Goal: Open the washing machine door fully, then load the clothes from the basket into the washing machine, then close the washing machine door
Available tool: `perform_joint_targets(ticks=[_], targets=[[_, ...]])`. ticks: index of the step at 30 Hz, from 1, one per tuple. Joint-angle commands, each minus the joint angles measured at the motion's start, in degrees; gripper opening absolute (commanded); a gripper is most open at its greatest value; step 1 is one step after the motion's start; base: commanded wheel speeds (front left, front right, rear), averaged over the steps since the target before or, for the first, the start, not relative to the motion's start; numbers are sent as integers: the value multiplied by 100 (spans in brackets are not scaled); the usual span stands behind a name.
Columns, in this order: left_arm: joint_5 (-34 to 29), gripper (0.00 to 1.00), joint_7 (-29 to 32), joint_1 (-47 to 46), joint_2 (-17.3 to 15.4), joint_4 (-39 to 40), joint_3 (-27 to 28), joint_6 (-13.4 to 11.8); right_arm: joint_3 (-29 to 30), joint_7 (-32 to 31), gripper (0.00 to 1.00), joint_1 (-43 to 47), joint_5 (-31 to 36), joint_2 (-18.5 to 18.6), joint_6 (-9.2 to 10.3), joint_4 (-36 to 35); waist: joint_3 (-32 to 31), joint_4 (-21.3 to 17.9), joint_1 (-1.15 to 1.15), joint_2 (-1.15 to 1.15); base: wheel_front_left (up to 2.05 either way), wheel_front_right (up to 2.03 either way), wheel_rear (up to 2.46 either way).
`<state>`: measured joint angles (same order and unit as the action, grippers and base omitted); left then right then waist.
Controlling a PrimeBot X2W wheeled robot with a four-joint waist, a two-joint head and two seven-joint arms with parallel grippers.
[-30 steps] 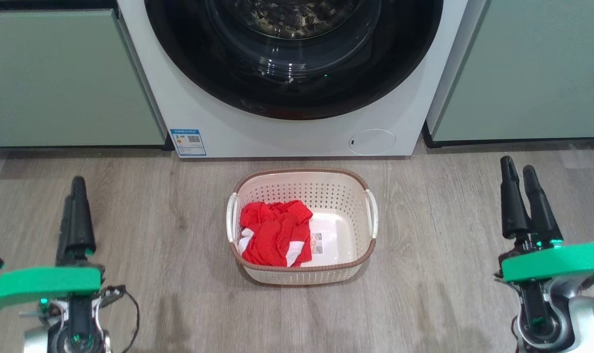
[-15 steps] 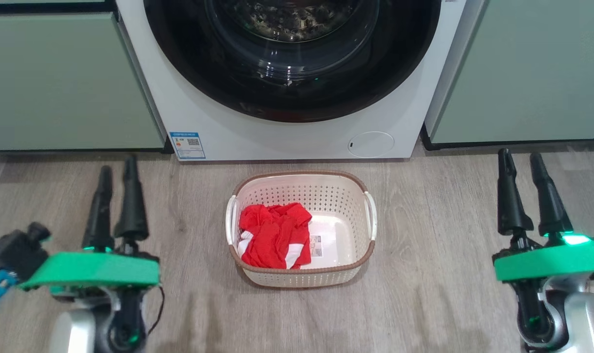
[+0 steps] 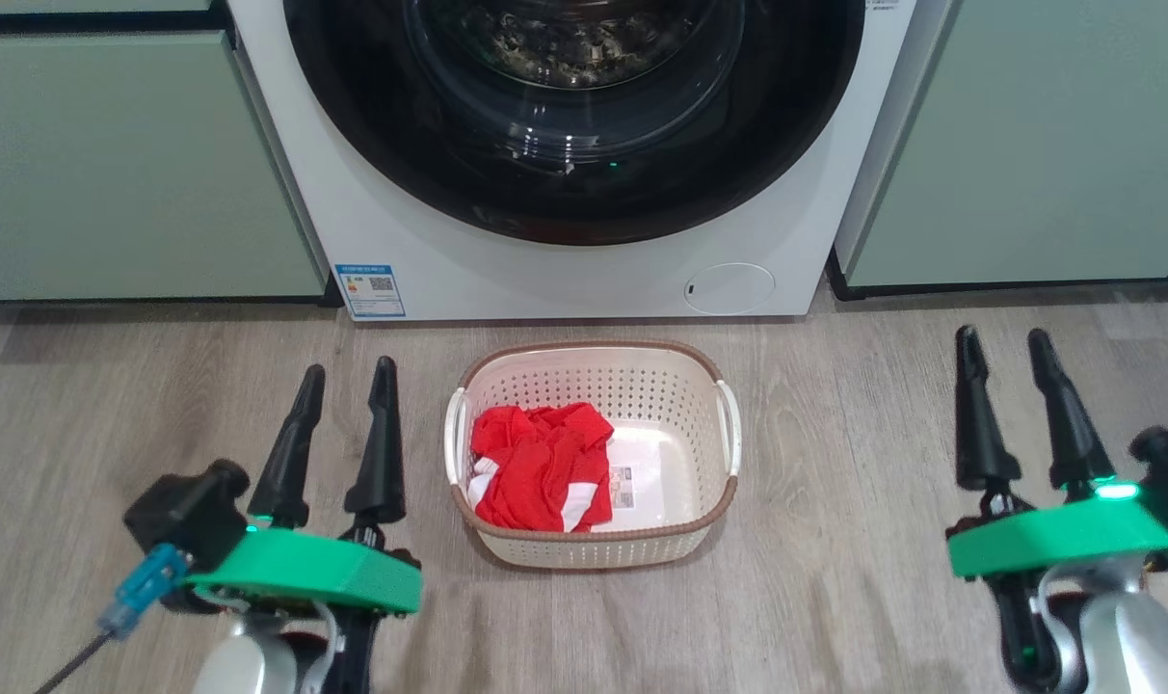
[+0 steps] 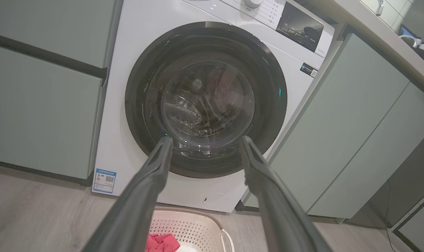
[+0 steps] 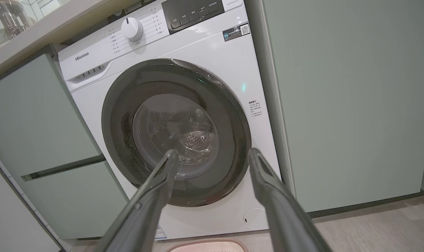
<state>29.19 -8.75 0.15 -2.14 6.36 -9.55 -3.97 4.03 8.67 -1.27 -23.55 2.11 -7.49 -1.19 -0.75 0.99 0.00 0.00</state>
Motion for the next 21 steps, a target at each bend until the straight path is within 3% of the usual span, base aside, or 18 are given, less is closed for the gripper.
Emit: perform_joint_targets(ticks=[1, 11, 21], targets=[[-313, 100, -99, -208, -53, 192, 39, -52, -151, 114, 100, -76, 261, 65, 0, -171, -2, -4, 0, 0, 0, 0, 0], [-1383, 100, -270, -134, -70, -19, -387, -156, -315, 283, 100, 19, 843, 69, 0, 102, -25, -22, 0, 0, 0, 0, 0], [-1938, 100, -442, -5, -73, -523, -585, -240, -528, 452, 100, 47, 1359, 72, 0, 687, -103, -6, 0, 0, 0, 0, 0]])
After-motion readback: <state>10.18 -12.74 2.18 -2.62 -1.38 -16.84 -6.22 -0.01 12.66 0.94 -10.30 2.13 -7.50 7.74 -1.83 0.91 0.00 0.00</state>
